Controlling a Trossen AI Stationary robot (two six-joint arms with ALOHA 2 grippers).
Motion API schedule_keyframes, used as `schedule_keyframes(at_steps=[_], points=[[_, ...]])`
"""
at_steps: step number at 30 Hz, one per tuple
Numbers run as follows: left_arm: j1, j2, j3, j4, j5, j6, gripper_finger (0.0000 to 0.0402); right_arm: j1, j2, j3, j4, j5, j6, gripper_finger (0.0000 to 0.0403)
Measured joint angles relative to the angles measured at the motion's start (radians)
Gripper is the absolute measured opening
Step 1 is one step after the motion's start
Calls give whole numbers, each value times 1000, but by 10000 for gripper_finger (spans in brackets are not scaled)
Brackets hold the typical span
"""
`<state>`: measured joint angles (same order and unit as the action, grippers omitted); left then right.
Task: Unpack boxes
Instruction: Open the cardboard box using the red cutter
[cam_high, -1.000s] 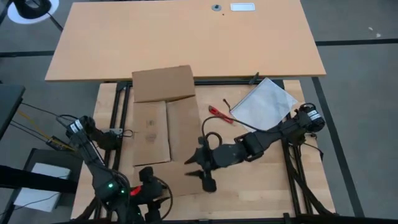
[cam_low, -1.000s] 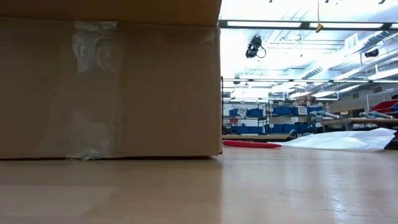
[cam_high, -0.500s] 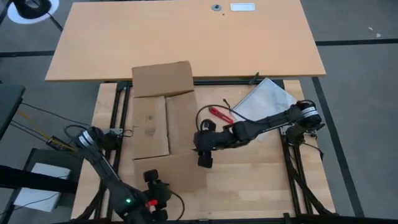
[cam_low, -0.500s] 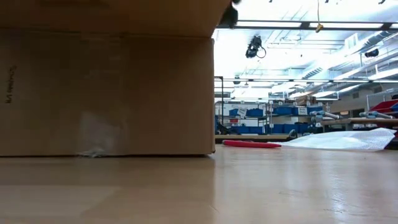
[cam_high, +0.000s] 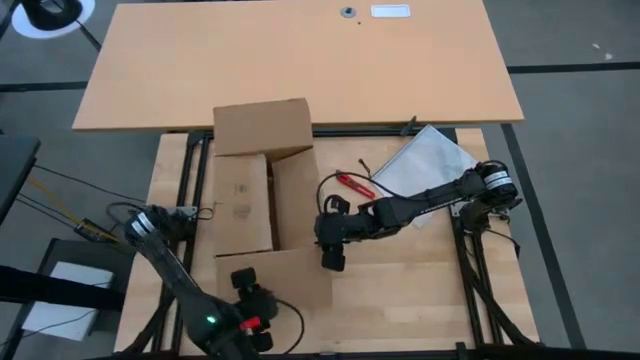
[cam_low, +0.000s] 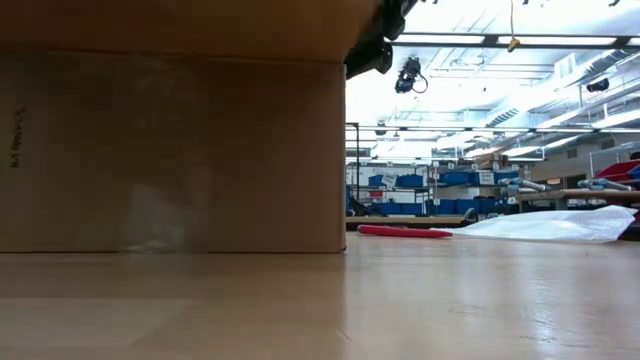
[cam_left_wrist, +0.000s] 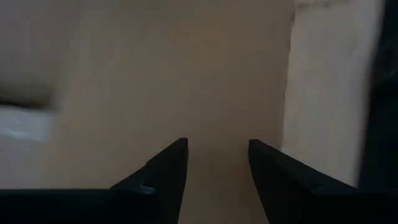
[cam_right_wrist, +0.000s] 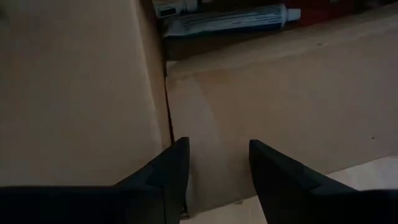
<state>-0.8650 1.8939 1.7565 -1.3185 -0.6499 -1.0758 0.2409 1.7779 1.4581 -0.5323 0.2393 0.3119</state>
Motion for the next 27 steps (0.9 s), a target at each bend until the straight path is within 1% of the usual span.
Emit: schedule_keyframes(at_steps=[4,9,13,16,17,18,21,23,27], points=[[16,-62,121,-13,-75,-6,181,0,-6,2,6,-36,0,168],[82,-125,267,-14,-164,-5,181,-4,-47,64,-40,-70,-39,167],[166,-147,358,-84,-172,-8,181,-22,-103,99,-50,-64,-135,167],[227,-164,403,-212,-138,-65,181,-47,-147,105,-48,-63,-182,166],[241,-171,403,-259,-122,-87,181,-58,-159,106,-45,-63,-194,165],[253,-179,390,-262,-102,-94,181,-70,-165,106,-45,-62,-204,165],[276,-230,311,-240,-68,-25,181,-111,-151,107,-38,-61,-220,165],[292,-272,252,-254,-63,-22,177,-136,-118,107,-16,-63,-233,165],[303,-377,86,-246,-61,-43,164,-181,-24,107,-28,-108,-239,164]])
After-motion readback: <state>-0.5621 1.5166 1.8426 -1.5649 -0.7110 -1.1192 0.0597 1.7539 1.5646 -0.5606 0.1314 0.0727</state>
